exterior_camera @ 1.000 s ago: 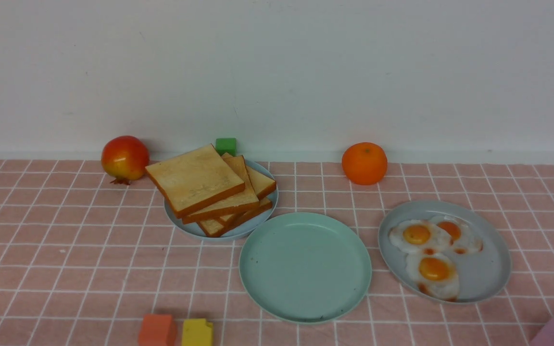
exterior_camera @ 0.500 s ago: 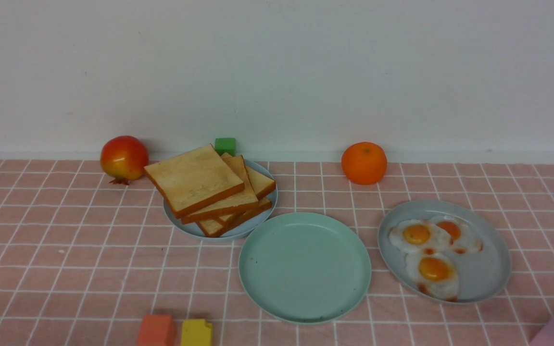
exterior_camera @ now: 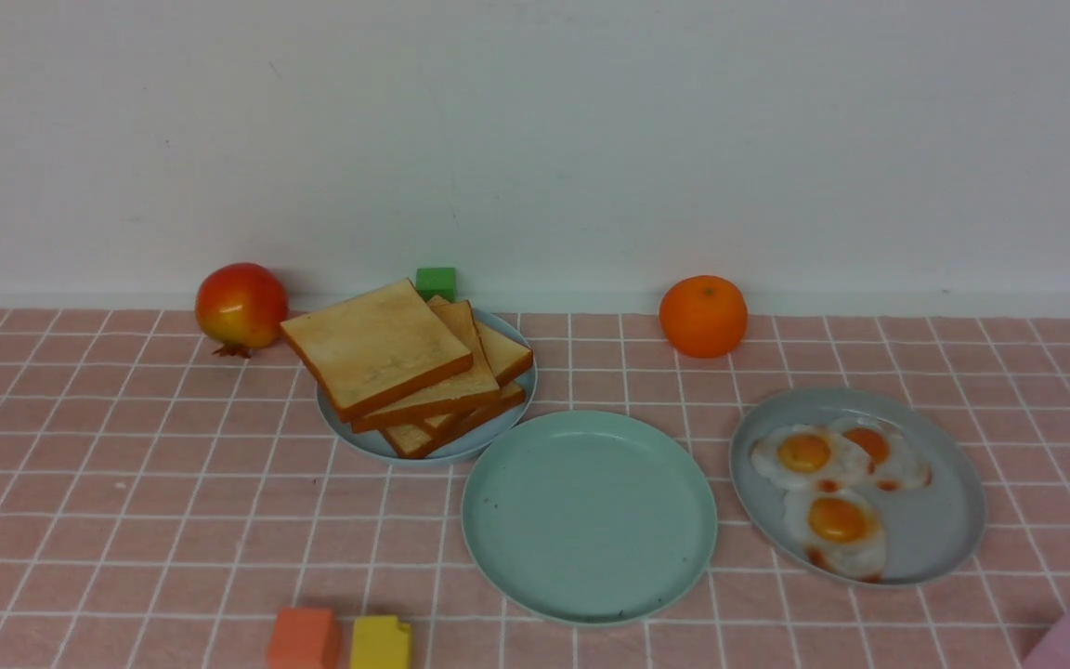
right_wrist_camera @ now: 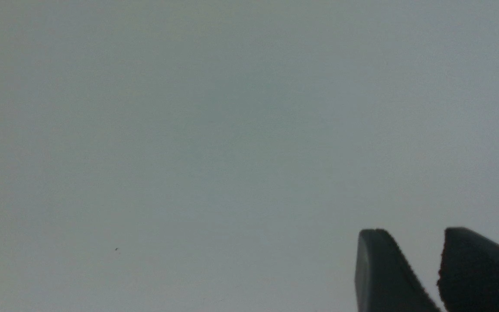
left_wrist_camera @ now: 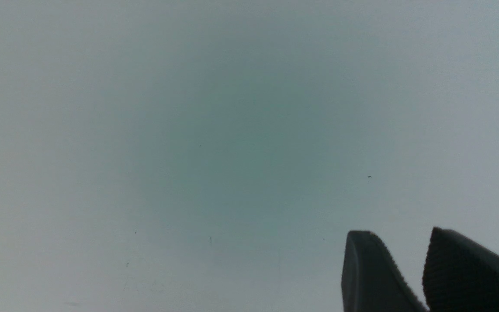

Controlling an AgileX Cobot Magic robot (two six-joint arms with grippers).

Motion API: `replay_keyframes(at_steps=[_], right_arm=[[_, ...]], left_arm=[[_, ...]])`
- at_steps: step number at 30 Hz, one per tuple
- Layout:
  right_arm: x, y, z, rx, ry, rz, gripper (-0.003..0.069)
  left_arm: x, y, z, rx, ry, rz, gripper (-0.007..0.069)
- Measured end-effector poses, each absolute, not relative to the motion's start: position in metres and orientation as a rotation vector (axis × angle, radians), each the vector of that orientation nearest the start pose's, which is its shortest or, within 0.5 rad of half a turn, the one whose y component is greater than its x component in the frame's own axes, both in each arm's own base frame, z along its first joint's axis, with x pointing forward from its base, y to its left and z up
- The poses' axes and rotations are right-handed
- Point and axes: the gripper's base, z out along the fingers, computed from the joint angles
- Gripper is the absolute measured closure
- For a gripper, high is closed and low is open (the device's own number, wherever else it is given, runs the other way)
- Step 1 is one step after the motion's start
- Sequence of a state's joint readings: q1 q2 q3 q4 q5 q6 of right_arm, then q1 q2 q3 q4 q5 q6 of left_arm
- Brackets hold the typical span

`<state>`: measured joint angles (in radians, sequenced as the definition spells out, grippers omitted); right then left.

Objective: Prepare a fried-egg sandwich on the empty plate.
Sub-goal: Use the left arm to grab a slice of bread

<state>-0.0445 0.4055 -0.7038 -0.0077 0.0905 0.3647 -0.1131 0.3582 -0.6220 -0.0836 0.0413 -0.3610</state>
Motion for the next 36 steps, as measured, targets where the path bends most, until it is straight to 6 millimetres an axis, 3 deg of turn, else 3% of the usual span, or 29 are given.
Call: replay_keyframes(at_steps=[2, 5, 6, 9, 13, 18, 21, 26, 30, 36], right_arm=[[0.09, -0.004, 0.432, 0.279, 1.385, 0.25, 0.0419], [0.119, -0.007, 0.435, 0.313, 1.593, 0.205, 0.0419], [0.121, -0.007, 0.435, 0.314, 1.604, 0.2, 0.0419], [0.154, -0.011, 0.412, 0.346, 1.857, 0.126, 0.0419], [0.17, -0.01, 0.396, 0.357, 1.958, 0.126, 0.0419], [0.182, 0.011, 0.381, 0.187, 2.076, 0.183, 0.0419], [0.189, 0.03, 0.371, 0.048, 2.17, 0.248, 0.0419], [0.197, 0.067, 0.346, -0.224, 2.357, 0.387, 0.0419], [0.201, 0.082, 0.332, -0.356, 2.444, 0.454, 0.0419], [0.204, 0.088, 0.326, -0.393, 2.47, 0.503, 0.0419]], left_arm=[[0.091, -0.012, 0.414, -0.224, 1.425, -0.47, 0.0384], [0.13, -0.017, 0.413, -0.238, 1.624, -0.434, 0.0384], [0.133, -0.017, 0.414, -0.237, 1.632, -0.43, 0.0384], [0.184, -0.022, 0.39, -0.239, 1.8, -0.367, 0.0384], [0.228, -0.028, 0.354, -0.293, 1.969, -0.364, 0.0384], [0.267, -0.034, 0.309, -0.417, 2.161, -0.404, 0.0384], [0.287, -0.037, 0.296, -0.42, 2.252, -0.386, 0.0384], [0.325, -0.044, 0.289, -0.318, 2.388, -0.343, 0.0384], [0.35, -0.048, 0.287, -0.278, 2.449, -0.369, 0.0384], [0.39, -0.018, 0.273, -0.439, 2.486, -0.592, 0.0358]])
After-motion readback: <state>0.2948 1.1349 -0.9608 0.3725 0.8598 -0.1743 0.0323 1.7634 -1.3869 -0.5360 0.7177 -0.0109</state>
